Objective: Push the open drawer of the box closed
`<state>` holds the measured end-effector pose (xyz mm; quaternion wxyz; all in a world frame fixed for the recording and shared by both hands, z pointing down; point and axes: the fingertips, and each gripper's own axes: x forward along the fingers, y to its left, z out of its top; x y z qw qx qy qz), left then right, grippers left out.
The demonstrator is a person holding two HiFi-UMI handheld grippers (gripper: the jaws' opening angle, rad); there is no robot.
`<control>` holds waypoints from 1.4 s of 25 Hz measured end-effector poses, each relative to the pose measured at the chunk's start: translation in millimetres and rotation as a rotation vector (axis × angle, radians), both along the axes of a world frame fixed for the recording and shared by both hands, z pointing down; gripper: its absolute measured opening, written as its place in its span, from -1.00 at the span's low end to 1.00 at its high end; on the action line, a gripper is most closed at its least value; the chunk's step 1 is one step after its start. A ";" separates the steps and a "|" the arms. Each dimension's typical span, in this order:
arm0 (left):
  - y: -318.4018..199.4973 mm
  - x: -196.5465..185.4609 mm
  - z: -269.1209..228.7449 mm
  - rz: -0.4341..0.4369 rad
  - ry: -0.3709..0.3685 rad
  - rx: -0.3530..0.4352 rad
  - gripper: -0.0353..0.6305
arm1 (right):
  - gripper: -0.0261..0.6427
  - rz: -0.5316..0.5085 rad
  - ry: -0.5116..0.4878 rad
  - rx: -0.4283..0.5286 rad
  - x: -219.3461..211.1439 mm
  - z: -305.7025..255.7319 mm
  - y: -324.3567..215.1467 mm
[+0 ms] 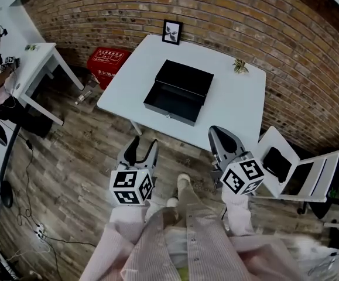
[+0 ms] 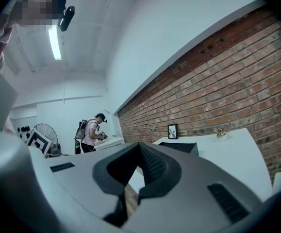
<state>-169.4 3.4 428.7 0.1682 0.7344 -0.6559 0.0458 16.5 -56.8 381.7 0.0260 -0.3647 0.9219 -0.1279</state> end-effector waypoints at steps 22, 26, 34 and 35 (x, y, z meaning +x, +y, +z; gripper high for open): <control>-113.5 -1.6 88.4 0.096 0.038 -0.222 -0.20 | -0.91 -0.052 0.012 -0.061 -36.4 22.3 -123.7; -128.4 7.0 111.6 0.150 0.032 -0.290 -0.19 | -0.91 -0.067 0.008 -0.073 -37.5 26.5 -143.7; -147.2 13.8 145.4 0.167 0.024 -0.391 -0.24 | -0.91 -0.088 0.009 -0.095 -36.9 35.1 -172.4; -148.8 14.5 148.2 0.168 0.026 -0.400 -0.24 | -0.91 -0.089 0.009 -0.099 -36.6 36.7 -174.8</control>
